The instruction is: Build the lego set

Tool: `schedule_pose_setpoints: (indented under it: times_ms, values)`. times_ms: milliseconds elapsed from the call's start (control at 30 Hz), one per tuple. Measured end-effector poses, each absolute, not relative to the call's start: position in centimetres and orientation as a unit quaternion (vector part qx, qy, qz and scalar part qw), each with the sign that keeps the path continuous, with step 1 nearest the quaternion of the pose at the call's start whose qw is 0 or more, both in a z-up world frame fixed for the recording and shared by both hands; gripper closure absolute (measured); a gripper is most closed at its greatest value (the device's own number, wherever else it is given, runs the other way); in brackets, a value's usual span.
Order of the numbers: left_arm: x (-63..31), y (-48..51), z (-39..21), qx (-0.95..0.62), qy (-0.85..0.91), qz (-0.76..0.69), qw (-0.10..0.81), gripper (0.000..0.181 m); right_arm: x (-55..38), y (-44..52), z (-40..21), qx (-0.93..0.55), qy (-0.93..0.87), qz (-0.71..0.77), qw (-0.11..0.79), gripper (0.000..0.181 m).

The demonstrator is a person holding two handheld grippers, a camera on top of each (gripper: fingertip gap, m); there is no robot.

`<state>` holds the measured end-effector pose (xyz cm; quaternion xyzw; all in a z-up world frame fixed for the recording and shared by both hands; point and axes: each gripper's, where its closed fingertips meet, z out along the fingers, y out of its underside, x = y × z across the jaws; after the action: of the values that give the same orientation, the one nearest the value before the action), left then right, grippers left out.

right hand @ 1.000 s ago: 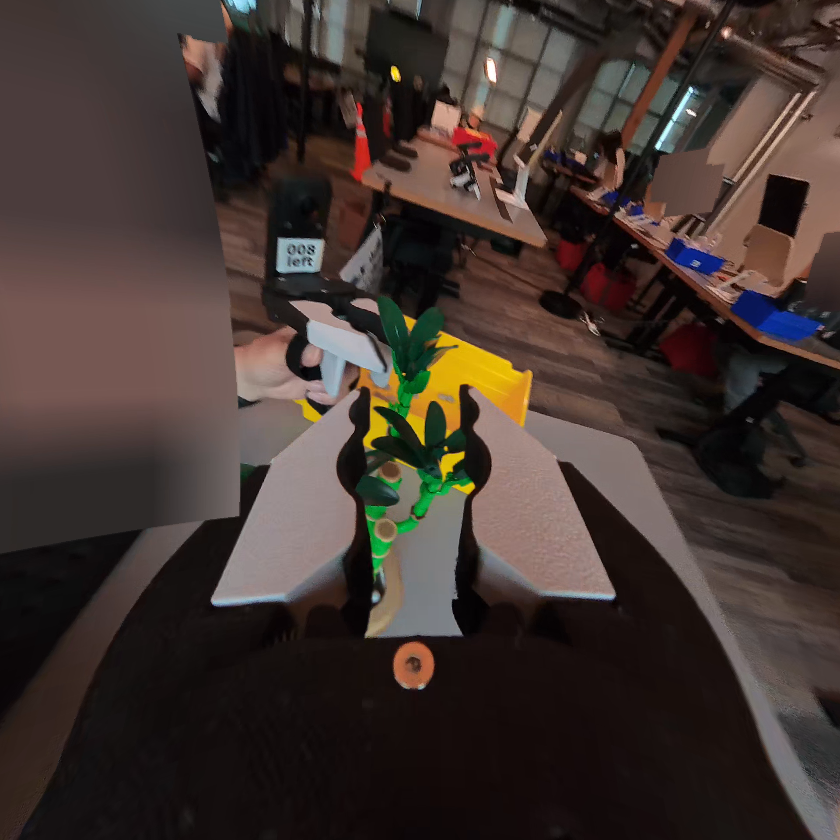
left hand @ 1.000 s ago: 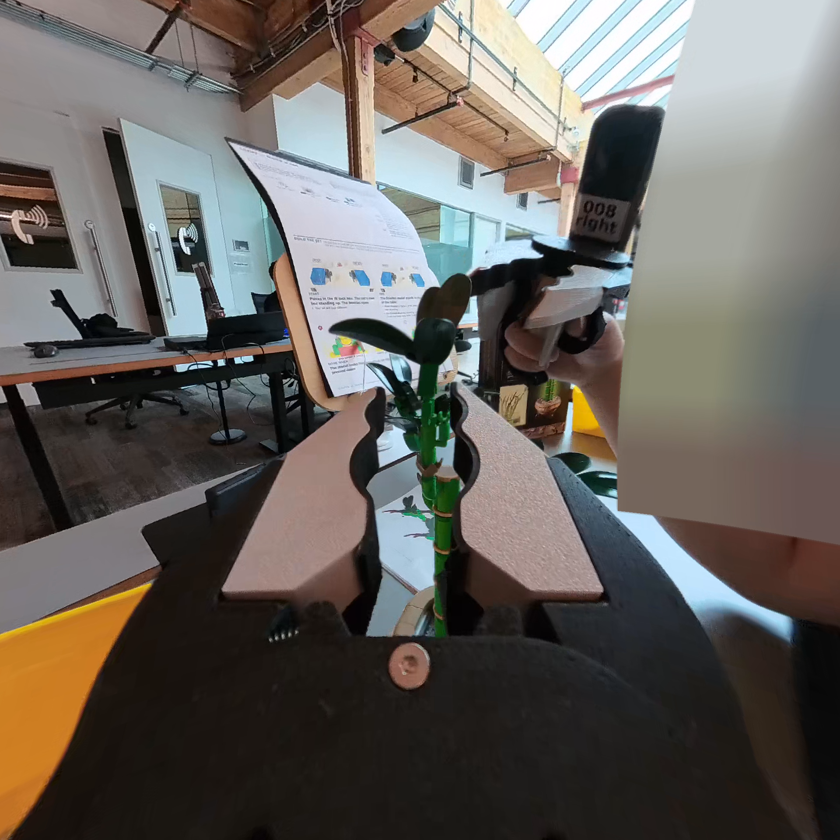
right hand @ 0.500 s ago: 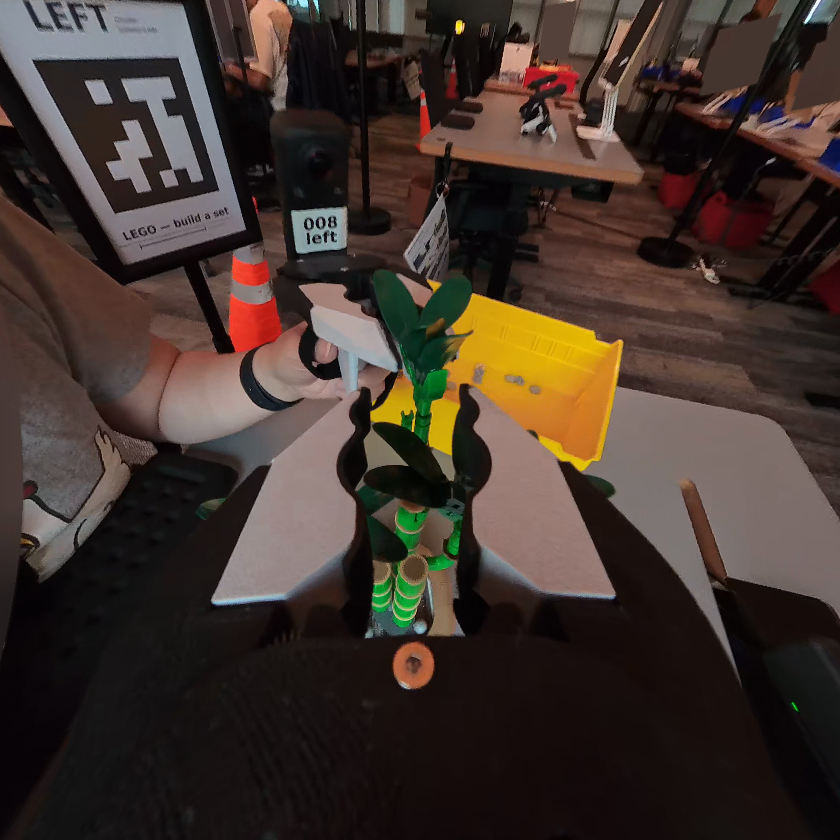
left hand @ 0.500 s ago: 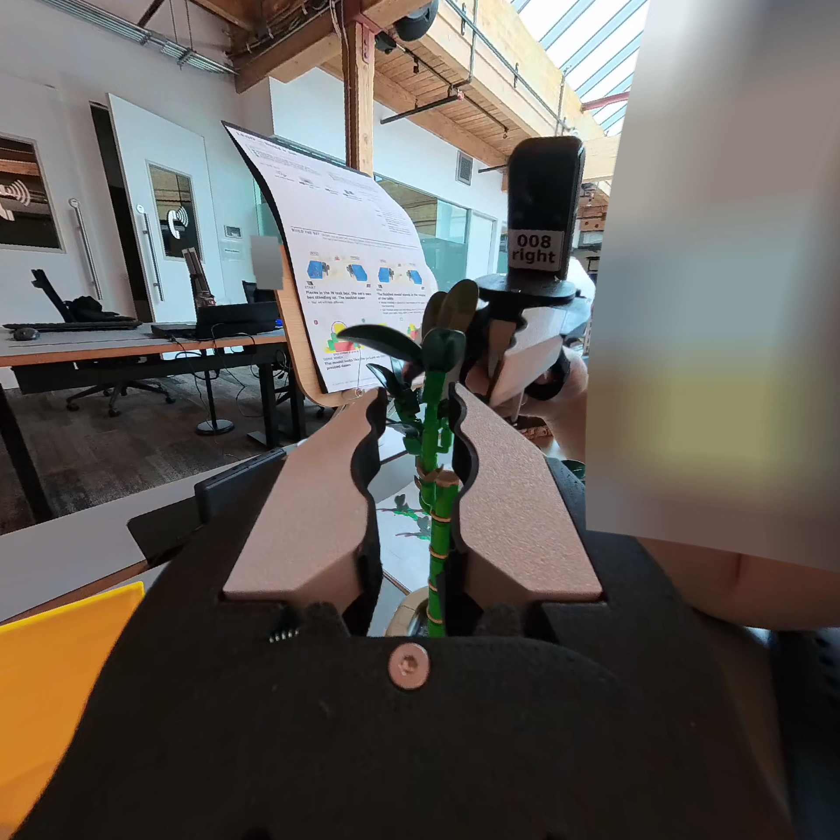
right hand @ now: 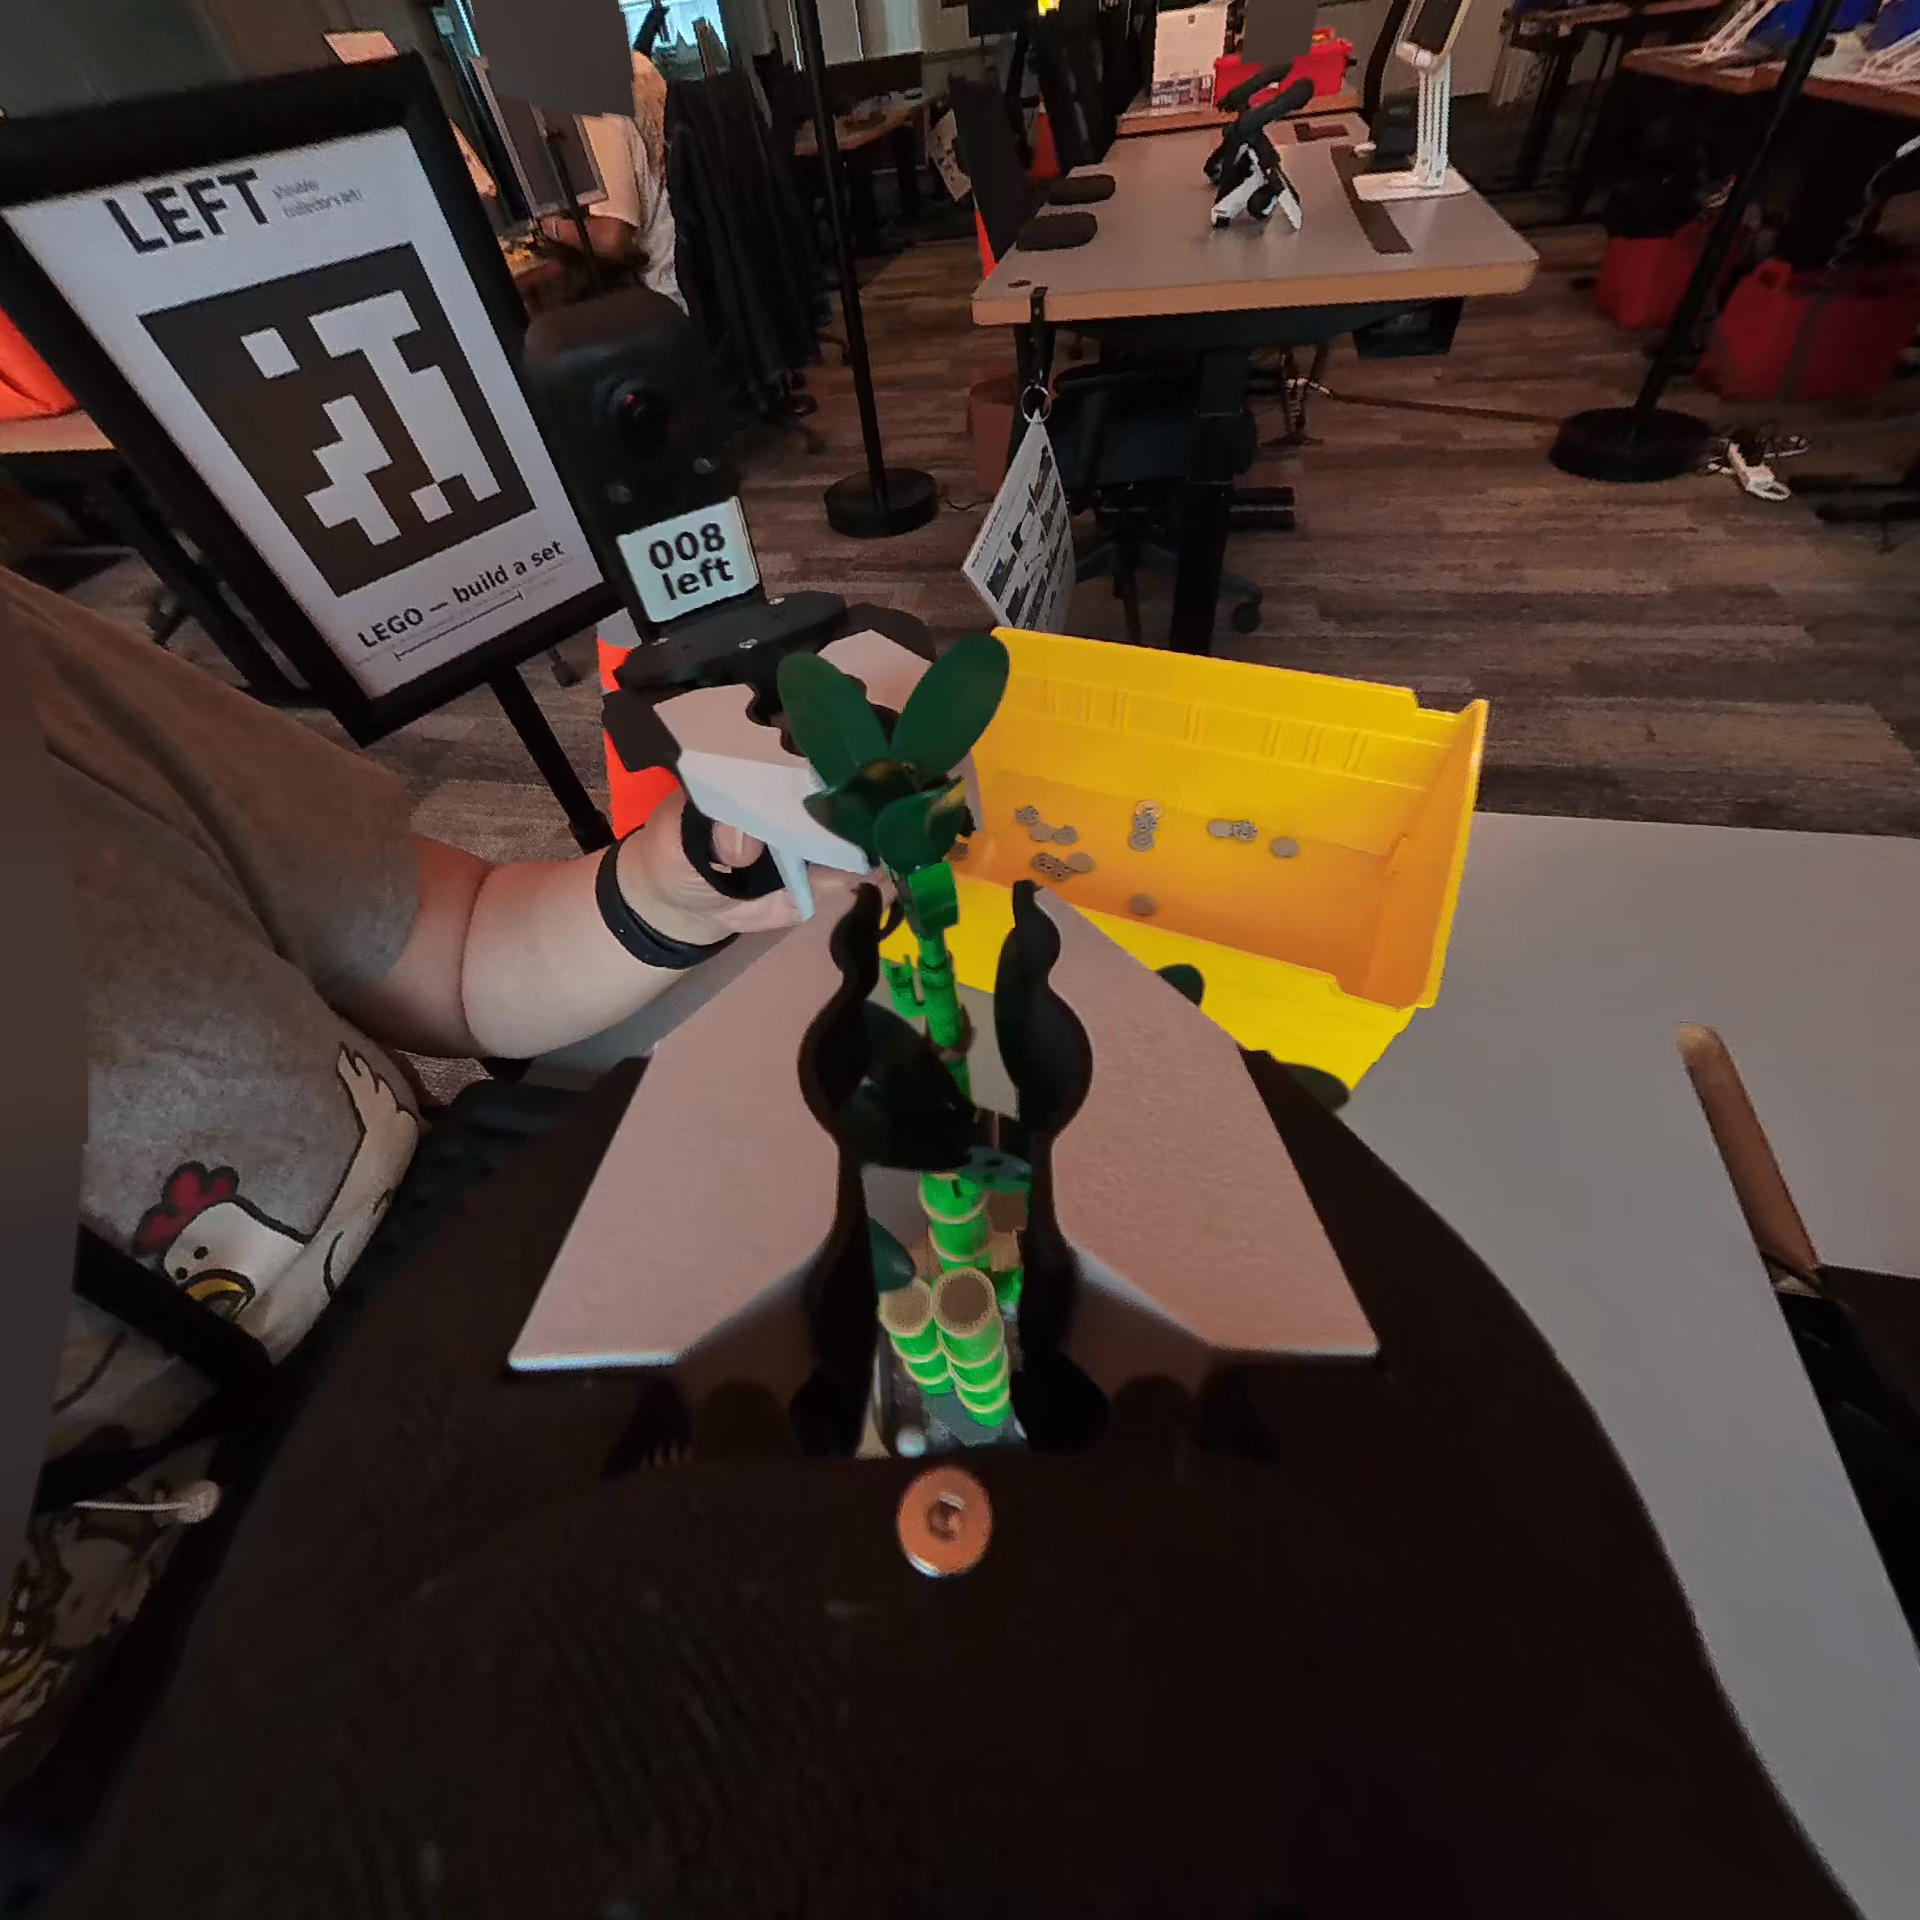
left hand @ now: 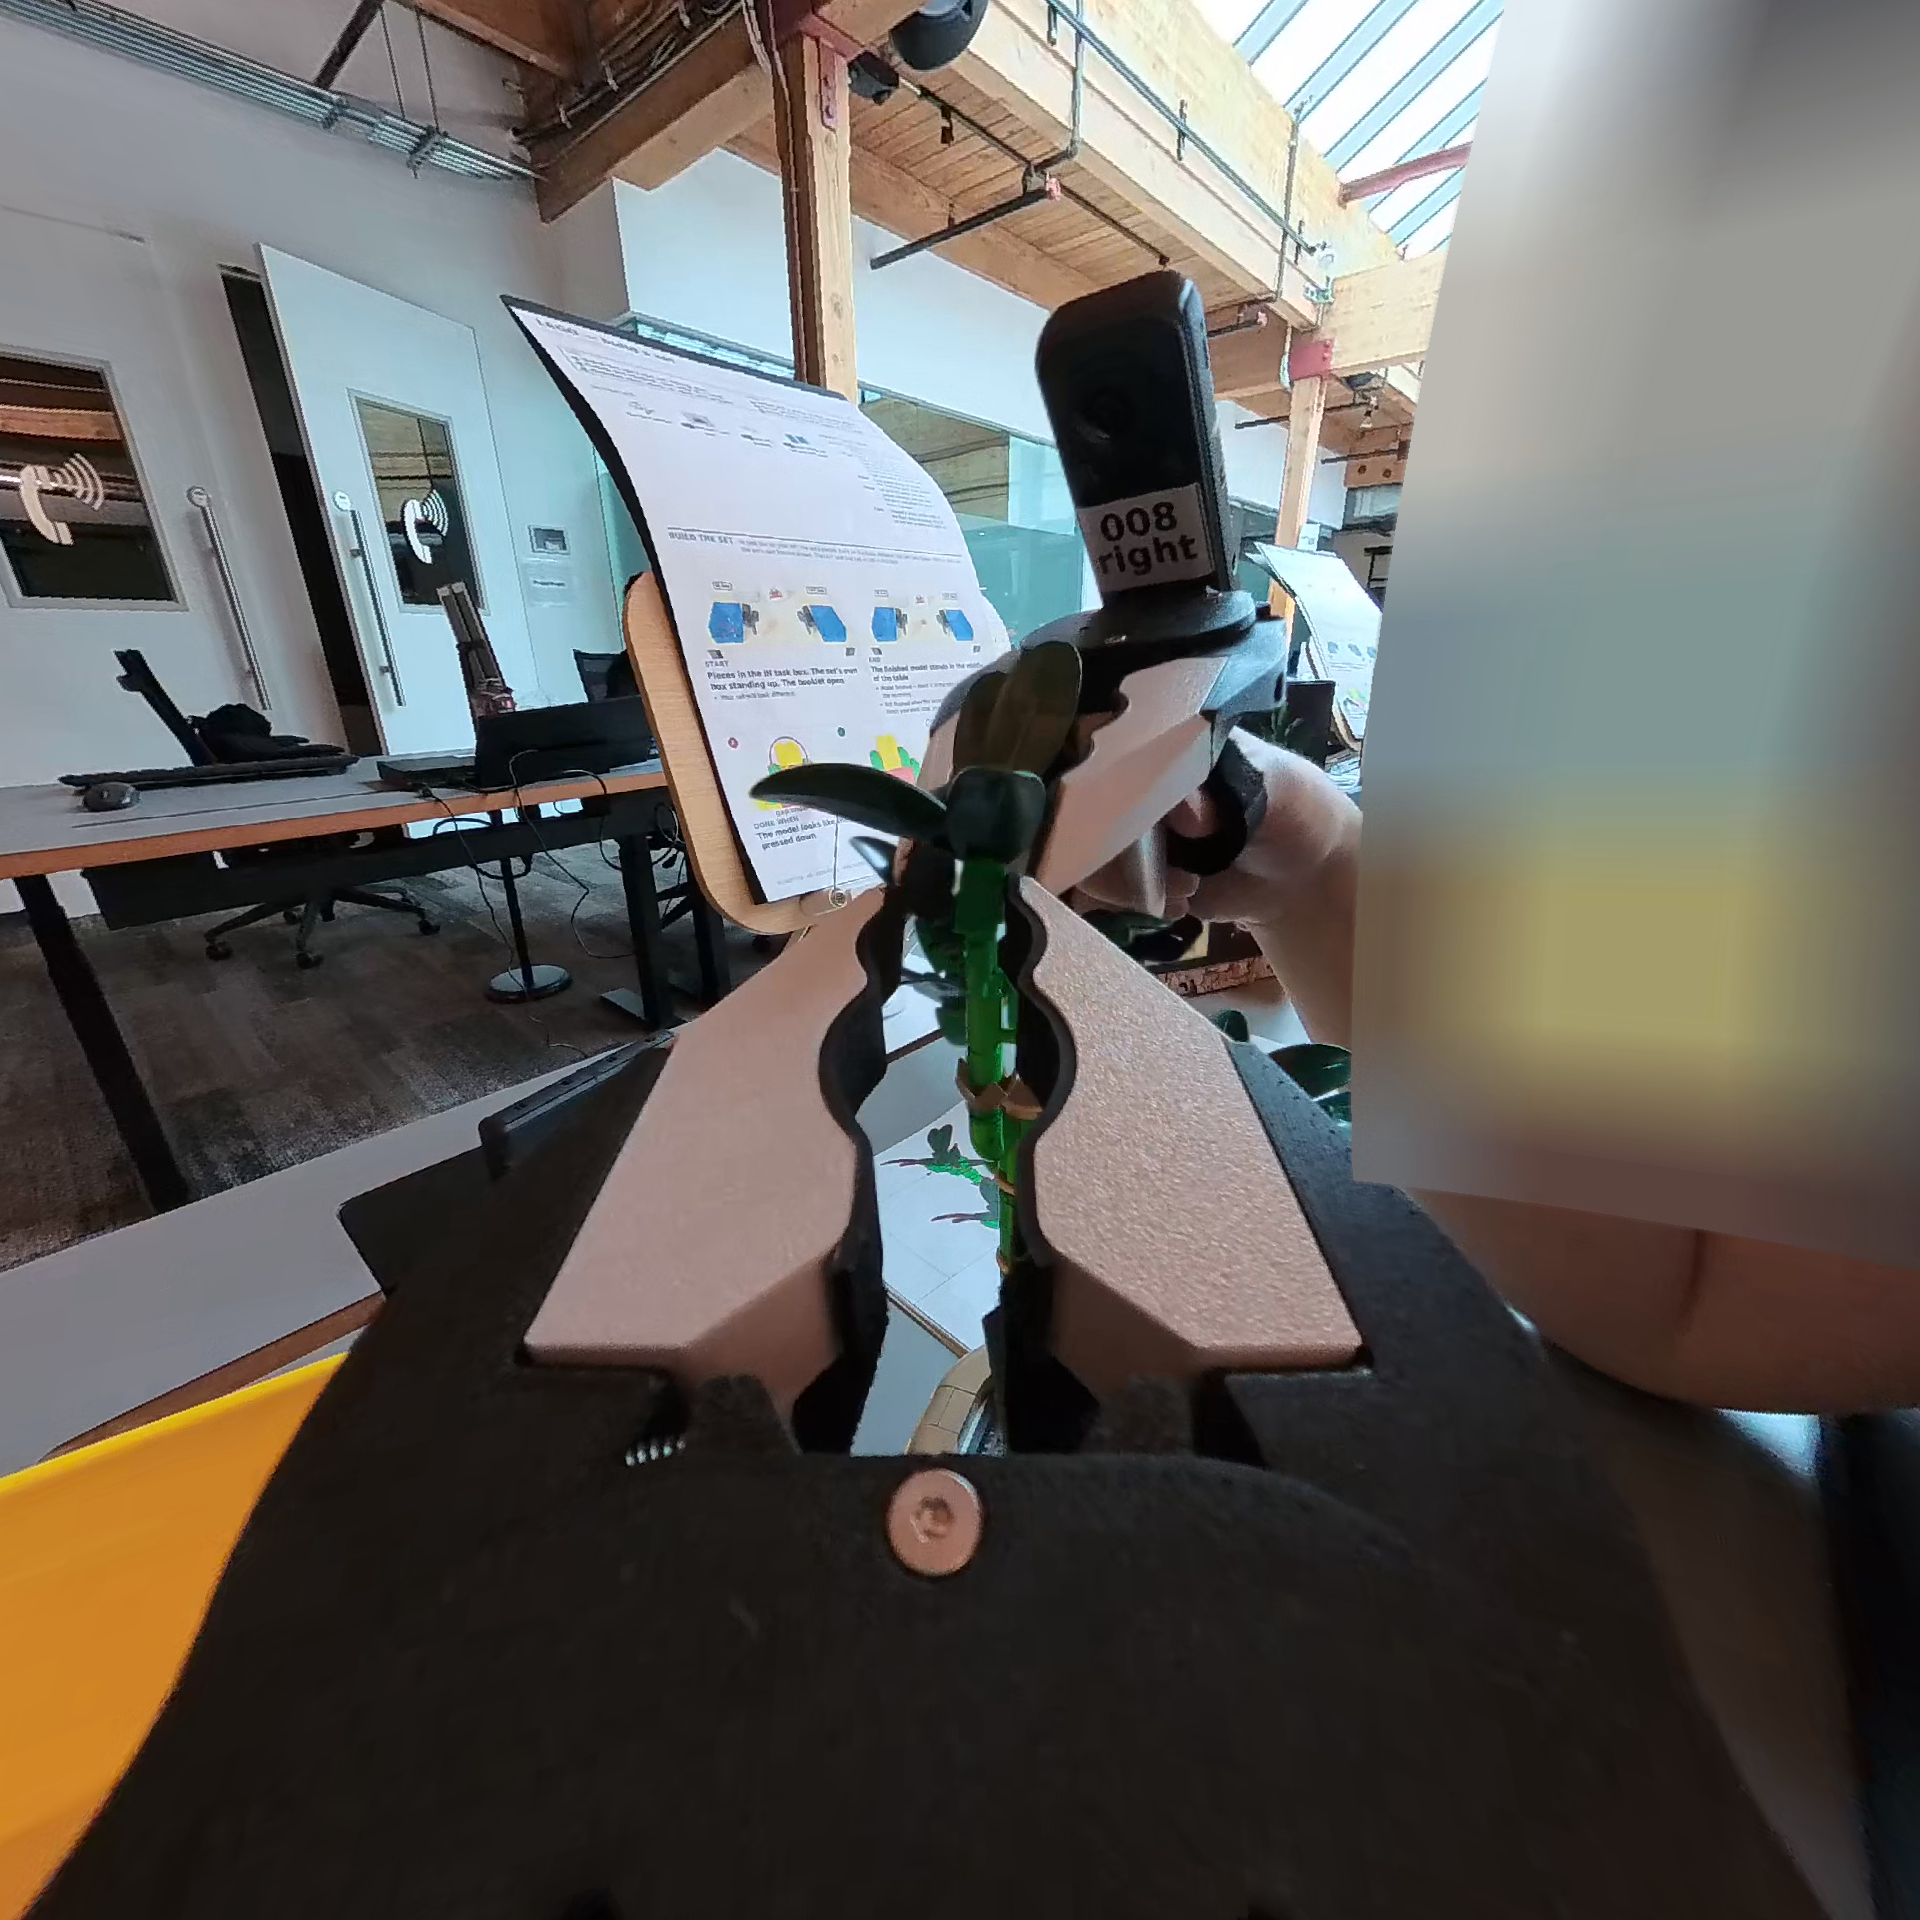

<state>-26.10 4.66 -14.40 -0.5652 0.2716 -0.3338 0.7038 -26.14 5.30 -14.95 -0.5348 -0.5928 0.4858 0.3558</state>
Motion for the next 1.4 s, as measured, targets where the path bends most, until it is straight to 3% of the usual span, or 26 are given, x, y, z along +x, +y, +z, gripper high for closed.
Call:
schedule_pose_setpoints:
  times_ms: [167, 600, 667, 1400]
  values:
    - [-26.2, 4.7, -14.3, -0.563, 0.270, -0.334, 0.706, 0.164, -25.9, 5.3, -15.6, -0.507, -0.642, 0.456, 0.351, 0.165]
    - [-25.9, 4.6, -14.5, -0.566, 0.285, -0.325, 0.702, 0.175, -27.0, 4.5, -16.1, -0.453, -0.689, 0.472, 0.311, 0.165]
    - [-25.8, 4.6, -14.5, -0.565, 0.286, -0.325, 0.703, 0.175, -27.0, 4.5, -16.5, -0.455, -0.696, 0.460, 0.312, 0.174]
    - [-25.7, 4.6, -14.7, -0.568, 0.313, -0.312, 0.695, 0.175, -27.2, 4.4, -16.5, -0.470, -0.678, 0.465, 0.321, 0.176]
